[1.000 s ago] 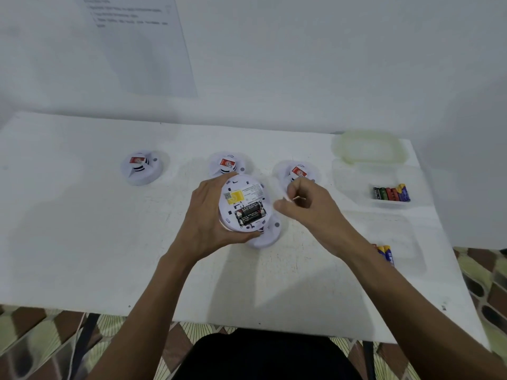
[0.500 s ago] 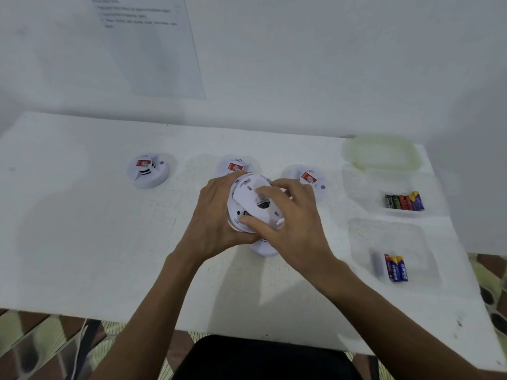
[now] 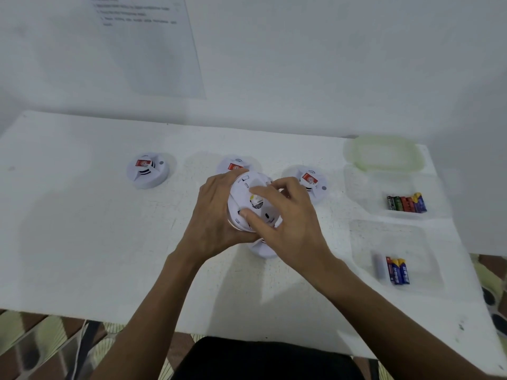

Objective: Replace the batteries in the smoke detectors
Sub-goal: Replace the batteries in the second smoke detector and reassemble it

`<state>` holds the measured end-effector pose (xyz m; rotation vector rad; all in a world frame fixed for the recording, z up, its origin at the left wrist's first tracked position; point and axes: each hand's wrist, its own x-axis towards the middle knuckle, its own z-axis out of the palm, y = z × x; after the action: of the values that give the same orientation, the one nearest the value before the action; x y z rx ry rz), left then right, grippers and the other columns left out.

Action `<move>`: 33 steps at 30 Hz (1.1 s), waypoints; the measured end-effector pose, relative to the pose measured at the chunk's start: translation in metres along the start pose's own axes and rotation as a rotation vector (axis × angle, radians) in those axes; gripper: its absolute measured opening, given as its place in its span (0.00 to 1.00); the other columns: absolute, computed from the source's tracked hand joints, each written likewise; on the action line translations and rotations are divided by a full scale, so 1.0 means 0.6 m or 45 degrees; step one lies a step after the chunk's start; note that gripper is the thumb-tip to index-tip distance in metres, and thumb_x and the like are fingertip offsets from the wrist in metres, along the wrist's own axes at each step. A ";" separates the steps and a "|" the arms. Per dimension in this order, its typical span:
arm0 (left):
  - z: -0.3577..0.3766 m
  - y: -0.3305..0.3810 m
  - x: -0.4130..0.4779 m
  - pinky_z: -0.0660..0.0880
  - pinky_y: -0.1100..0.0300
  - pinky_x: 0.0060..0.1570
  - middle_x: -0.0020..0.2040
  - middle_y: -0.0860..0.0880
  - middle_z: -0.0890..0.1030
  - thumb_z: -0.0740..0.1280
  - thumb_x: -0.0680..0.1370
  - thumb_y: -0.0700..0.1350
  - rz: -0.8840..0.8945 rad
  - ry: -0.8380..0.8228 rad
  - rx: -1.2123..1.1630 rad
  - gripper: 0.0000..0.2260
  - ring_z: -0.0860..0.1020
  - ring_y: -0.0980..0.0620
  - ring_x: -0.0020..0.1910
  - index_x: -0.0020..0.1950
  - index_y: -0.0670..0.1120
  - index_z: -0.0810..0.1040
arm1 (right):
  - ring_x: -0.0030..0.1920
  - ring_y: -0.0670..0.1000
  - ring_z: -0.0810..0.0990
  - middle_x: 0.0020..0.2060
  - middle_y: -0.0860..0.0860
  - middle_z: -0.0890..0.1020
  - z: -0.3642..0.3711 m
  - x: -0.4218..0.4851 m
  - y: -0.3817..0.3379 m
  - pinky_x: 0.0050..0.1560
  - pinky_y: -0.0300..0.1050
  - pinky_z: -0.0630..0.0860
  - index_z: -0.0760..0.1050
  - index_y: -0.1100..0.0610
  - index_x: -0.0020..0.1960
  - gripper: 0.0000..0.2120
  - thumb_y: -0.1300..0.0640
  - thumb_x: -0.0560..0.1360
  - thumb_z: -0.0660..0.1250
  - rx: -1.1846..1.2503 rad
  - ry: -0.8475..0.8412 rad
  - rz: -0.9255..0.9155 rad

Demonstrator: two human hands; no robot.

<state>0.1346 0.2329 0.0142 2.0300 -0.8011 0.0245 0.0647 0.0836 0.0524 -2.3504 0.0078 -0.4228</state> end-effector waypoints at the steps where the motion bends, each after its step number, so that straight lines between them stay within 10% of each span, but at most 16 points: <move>1: 0.000 0.004 0.004 0.52 0.76 0.66 0.71 0.55 0.64 0.59 0.71 0.71 0.019 0.032 -0.014 0.29 0.54 0.77 0.66 0.68 0.66 0.55 | 0.52 0.49 0.73 0.53 0.52 0.75 0.000 0.000 -0.003 0.48 0.29 0.66 0.79 0.50 0.59 0.19 0.43 0.72 0.69 0.009 -0.014 0.035; 5: -0.001 0.031 0.015 0.55 0.84 0.57 0.58 0.64 0.69 0.63 0.63 0.75 0.005 0.073 -0.065 0.34 0.63 0.78 0.59 0.58 0.52 0.67 | 0.52 0.49 0.71 0.51 0.52 0.72 0.000 0.000 -0.021 0.45 0.35 0.68 0.76 0.48 0.63 0.21 0.43 0.72 0.70 -0.020 -0.022 0.150; 9: 0.007 0.021 0.004 0.49 0.87 0.55 0.62 0.58 0.59 0.55 0.57 0.81 -0.143 -0.020 -0.055 0.41 0.62 0.67 0.56 0.61 0.59 0.57 | 0.52 0.48 0.69 0.50 0.49 0.69 -0.002 0.002 -0.028 0.44 0.31 0.66 0.72 0.46 0.65 0.22 0.42 0.73 0.70 -0.028 -0.051 0.234; 14: -0.009 0.018 -0.003 0.61 0.66 0.65 0.64 0.60 0.67 0.72 0.62 0.61 -0.058 0.181 0.298 0.39 0.66 0.59 0.65 0.71 0.59 0.61 | 0.52 0.50 0.75 0.49 0.51 0.74 -0.007 0.000 -0.021 0.47 0.37 0.74 0.76 0.48 0.62 0.20 0.42 0.73 0.68 0.134 -0.065 0.178; 17: -0.014 0.002 -0.006 0.61 0.54 0.70 0.66 0.61 0.66 0.63 0.66 0.74 -0.034 0.059 0.122 0.33 0.62 0.69 0.66 0.68 0.72 0.55 | 0.50 0.47 0.78 0.50 0.50 0.77 -0.023 0.000 -0.005 0.51 0.43 0.79 0.78 0.50 0.61 0.16 0.45 0.75 0.67 0.270 -0.162 0.121; 20: -0.016 0.014 -0.006 0.63 0.59 0.67 0.66 0.50 0.68 0.67 0.65 0.70 0.000 0.073 0.078 0.39 0.67 0.52 0.65 0.70 0.54 0.59 | 0.51 0.44 0.80 0.53 0.48 0.80 -0.046 0.005 0.002 0.50 0.37 0.79 0.76 0.48 0.63 0.15 0.47 0.78 0.67 0.428 -0.355 0.170; 26: -0.018 0.042 0.006 0.62 0.70 0.64 0.65 0.54 0.67 0.75 0.60 0.62 0.050 0.034 0.093 0.44 0.64 0.66 0.65 0.69 0.42 0.64 | 0.53 0.47 0.84 0.50 0.51 0.85 -0.081 0.010 0.008 0.55 0.43 0.80 0.67 0.40 0.68 0.25 0.43 0.71 0.67 0.917 -0.512 0.402; 33: -0.005 0.072 0.023 0.60 0.64 0.67 0.69 0.56 0.63 0.66 0.65 0.72 0.149 -0.029 0.111 0.40 0.63 0.55 0.68 0.71 0.57 0.58 | 0.57 0.50 0.83 0.58 0.42 0.82 -0.090 0.004 0.019 0.52 0.51 0.82 0.67 0.42 0.70 0.23 0.58 0.79 0.66 1.009 -0.452 0.387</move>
<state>0.1226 0.2124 0.0529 2.0654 -0.9472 0.1047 0.0522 0.0387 0.0817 -1.5726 0.0248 0.1379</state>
